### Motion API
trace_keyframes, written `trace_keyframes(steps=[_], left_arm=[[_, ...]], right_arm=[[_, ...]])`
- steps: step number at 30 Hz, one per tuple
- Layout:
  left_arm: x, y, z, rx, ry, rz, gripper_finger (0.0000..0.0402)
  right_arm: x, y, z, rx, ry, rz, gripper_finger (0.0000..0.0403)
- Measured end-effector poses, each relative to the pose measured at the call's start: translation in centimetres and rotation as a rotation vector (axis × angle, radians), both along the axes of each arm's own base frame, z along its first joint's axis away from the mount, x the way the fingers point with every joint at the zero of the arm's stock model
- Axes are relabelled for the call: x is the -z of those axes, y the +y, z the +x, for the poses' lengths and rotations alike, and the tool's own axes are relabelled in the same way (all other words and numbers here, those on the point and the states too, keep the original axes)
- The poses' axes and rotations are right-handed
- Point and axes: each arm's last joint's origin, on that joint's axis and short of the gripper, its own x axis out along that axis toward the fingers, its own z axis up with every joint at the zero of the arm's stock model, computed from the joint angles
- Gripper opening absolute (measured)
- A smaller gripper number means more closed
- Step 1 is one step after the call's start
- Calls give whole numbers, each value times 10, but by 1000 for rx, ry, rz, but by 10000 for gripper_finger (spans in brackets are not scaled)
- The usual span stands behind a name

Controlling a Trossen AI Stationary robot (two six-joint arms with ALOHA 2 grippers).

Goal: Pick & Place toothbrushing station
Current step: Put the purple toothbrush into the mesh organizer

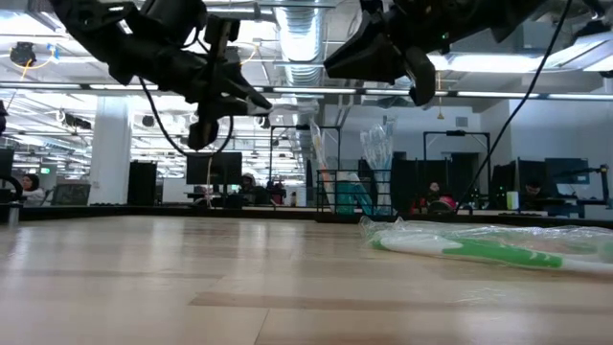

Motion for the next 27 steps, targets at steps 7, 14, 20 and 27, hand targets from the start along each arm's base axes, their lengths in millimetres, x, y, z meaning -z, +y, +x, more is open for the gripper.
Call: trace_keyframes(steps=[7,14,20,27], left_arm=[[11,-3,15,30,-54,-45,28],[8,-12,33,92,-111,-58,28],[3,-16,51,124,-125,-54,28],[2,-18,60,168,-126,-67,28]], right_arm=[[0,7,-1,21,9,-102,94],[0,9,-2,15,14,-111,133],[0,9,-2,37,22,-145,156],[0,10,-4,125,39,-240,164]])
